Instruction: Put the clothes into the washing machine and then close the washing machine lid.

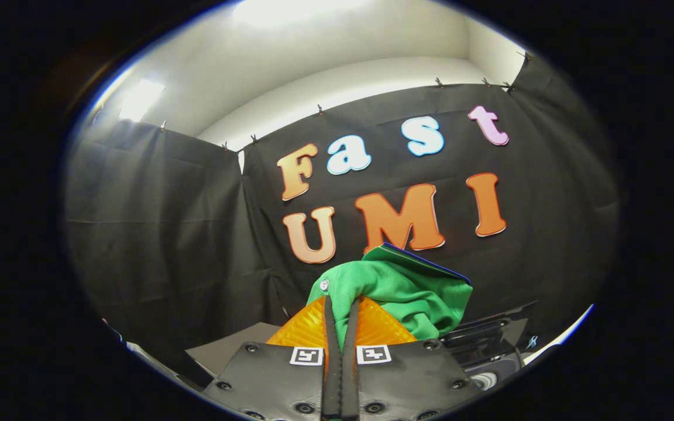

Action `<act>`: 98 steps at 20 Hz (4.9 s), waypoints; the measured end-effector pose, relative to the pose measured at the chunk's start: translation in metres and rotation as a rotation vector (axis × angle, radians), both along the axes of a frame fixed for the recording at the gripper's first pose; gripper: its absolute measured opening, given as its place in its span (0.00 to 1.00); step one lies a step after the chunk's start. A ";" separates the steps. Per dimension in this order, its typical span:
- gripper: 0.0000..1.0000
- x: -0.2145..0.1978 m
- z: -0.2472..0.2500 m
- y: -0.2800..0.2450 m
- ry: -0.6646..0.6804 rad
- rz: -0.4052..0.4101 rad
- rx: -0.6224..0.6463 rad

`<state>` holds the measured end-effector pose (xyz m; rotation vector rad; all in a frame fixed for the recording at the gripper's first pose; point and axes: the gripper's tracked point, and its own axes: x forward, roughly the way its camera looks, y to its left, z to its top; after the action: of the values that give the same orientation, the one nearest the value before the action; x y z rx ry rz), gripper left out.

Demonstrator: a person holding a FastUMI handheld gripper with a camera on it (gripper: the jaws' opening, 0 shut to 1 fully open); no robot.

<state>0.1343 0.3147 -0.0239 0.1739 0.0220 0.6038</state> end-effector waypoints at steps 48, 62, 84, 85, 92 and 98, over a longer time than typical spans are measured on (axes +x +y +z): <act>0.08 0.122 -0.523 -0.135 0.783 0.060 -0.570; 0.15 0.097 -0.569 -0.146 1.047 0.043 -0.641; 1.00 0.112 -0.466 -0.128 0.746 0.023 -0.432; 1.00 0.119 -0.446 -0.127 0.700 0.018 -0.402; 0.99 0.164 -0.291 -0.111 0.368 -0.016 -0.239; 0.99 0.210 -0.202 -0.094 0.237 -0.033 -0.144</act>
<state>0.3441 0.2205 -0.2254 0.1053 0.2906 0.5438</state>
